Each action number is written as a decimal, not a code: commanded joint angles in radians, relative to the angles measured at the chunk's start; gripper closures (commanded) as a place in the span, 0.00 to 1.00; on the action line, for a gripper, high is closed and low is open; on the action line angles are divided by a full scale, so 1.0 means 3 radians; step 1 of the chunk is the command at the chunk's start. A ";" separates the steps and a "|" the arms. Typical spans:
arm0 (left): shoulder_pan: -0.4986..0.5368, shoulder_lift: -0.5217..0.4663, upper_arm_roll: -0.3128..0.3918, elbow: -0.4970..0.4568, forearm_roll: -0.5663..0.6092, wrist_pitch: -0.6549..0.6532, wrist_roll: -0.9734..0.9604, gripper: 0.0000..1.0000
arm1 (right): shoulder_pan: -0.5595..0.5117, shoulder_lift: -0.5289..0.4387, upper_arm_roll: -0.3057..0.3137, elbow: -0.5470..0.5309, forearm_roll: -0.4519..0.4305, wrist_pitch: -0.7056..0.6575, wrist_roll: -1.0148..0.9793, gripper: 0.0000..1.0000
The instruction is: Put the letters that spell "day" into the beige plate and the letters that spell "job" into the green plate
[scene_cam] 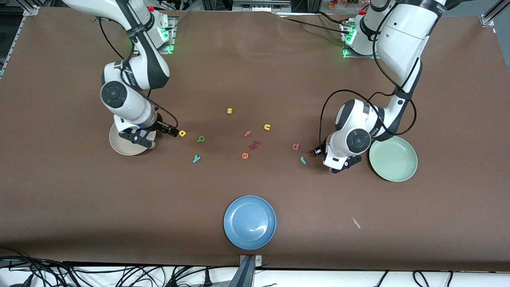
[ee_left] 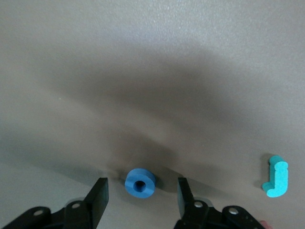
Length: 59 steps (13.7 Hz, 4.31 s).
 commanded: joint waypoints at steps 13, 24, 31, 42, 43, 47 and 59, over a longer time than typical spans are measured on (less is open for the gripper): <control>0.0528 -0.0923 0.0025 0.0027 -0.0040 -0.1059 0.0853 1.00 | 0.0290 0.0489 -0.0010 0.0087 -0.0009 0.0357 0.1046 0.40; 0.1240 -0.0372 0.0040 0.0022 0.0282 -0.0775 0.2148 0.79 | 0.0290 0.0606 -0.0020 0.0092 -0.0009 0.0495 0.1035 0.75; 0.1209 -0.0474 0.0004 0.0231 0.0257 -0.1014 0.1955 0.00 | 0.0269 0.0325 -0.0300 0.0730 -0.0034 -0.0780 0.0460 0.88; 0.0418 0.0277 -0.0415 0.1243 0.0231 -0.0858 -0.1122 0.00 | 0.0024 0.0617 -0.0894 0.0302 0.0027 0.0004 -0.1250 0.71; 0.0336 0.0328 -0.0410 0.1244 0.0241 -0.0679 -0.1261 0.00 | 0.0009 0.0612 -0.0894 0.0307 0.0027 -0.0001 -0.1250 0.19; 0.0166 0.0579 -0.0410 0.1249 0.0256 -0.0147 -0.1431 0.10 | 0.0014 0.0530 -0.0889 0.0429 0.0027 -0.0230 -0.1255 0.00; 0.0049 0.0661 -0.0410 0.1187 0.0236 -0.0166 -0.1426 0.58 | 0.0055 0.0371 0.0055 0.1161 0.0042 -0.1152 -0.0821 0.00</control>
